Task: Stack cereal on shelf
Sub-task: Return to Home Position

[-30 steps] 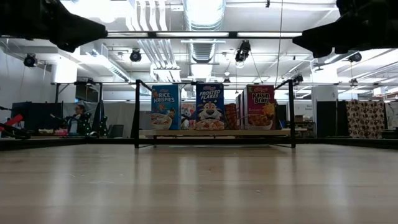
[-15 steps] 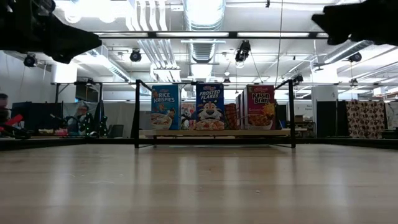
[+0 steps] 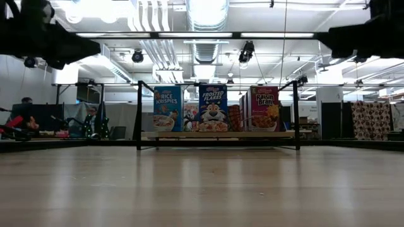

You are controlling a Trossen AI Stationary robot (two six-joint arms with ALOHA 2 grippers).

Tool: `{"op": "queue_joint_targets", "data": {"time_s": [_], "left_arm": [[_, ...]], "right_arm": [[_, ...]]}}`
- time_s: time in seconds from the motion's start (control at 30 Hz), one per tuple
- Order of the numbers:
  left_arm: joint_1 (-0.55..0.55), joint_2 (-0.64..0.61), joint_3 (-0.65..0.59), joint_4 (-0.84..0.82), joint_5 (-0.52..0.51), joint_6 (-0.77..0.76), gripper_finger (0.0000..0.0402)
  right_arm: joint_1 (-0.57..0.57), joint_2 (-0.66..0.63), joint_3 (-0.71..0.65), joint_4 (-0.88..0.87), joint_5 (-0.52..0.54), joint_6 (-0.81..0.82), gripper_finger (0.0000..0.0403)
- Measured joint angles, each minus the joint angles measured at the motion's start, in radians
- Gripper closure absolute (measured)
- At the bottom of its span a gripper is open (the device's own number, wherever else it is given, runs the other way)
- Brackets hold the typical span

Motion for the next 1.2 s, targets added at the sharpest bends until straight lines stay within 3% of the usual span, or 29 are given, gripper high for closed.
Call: {"op": "queue_joint_targets", "data": {"time_s": [0.13,1.2], "left_arm": [[0.0,0.013,0.0,-0.015,-0.11,-0.001,0.0267],[0.0,0.036,0.0,-0.013,-0.113,-0.005,0.0267]], "right_arm": [[0.0,0.007,-0.027,-0.004,0.054,0.063,0.0184],[0.0,0.048,-0.027,-0.002,0.053,0.074,0.0184]]}}
